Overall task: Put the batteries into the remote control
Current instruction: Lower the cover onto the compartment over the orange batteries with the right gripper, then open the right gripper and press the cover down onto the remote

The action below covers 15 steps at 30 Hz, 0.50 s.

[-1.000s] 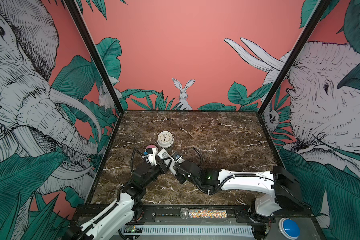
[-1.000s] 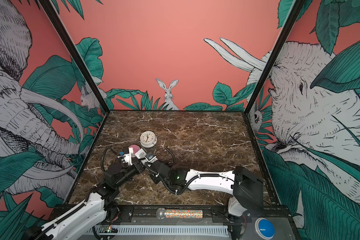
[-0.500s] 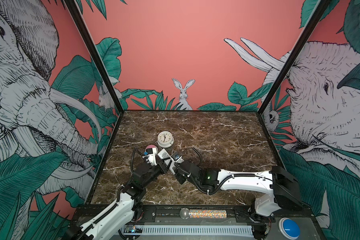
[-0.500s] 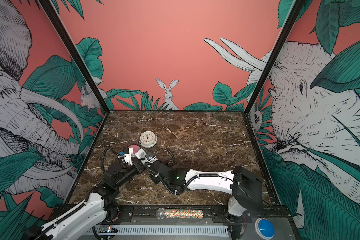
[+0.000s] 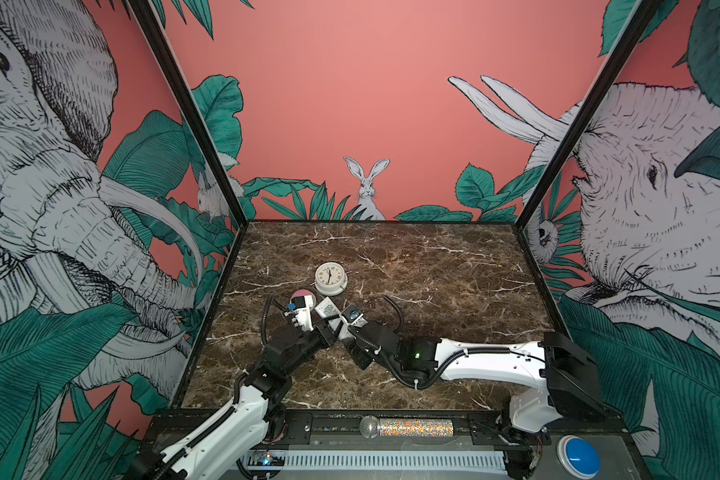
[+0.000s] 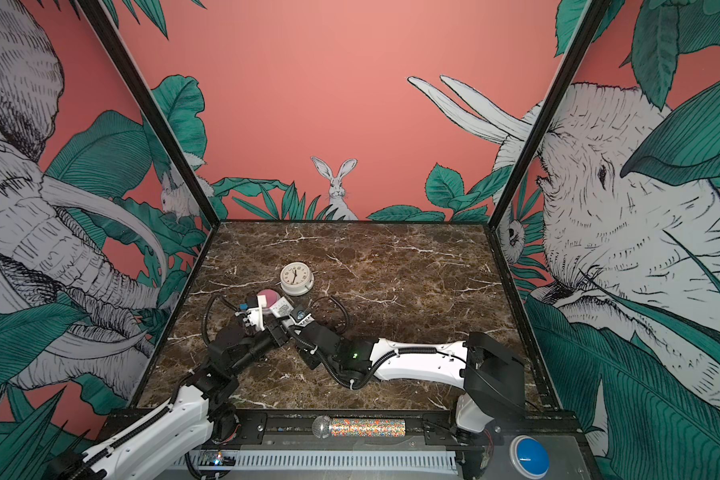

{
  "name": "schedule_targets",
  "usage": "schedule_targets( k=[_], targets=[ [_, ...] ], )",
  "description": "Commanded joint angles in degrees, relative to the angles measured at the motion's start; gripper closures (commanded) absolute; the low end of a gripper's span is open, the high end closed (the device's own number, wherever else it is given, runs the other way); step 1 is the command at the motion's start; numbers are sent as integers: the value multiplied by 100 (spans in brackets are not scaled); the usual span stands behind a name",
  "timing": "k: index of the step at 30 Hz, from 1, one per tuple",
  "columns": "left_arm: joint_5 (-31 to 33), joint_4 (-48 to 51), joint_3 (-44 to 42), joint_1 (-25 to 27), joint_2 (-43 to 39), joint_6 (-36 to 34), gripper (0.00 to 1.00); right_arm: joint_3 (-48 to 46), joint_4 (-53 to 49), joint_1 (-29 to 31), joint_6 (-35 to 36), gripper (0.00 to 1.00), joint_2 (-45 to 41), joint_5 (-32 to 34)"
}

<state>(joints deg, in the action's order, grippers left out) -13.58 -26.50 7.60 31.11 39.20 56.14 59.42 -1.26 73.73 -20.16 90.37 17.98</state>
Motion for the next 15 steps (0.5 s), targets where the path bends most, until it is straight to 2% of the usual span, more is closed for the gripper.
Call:
schedule_targets(
  k=[1,9,15],
  targets=[
    [65,-198,119,17,-88,38,100,159,-22,34,76,39,-17,-22],
    [66,-173,92,21,-96,35,100,363,-504,31,257,31,-153,-53],
    [59,-136,103,23,-126,28,100,613,-1114,27,630,30,-349,-338]
  ],
)
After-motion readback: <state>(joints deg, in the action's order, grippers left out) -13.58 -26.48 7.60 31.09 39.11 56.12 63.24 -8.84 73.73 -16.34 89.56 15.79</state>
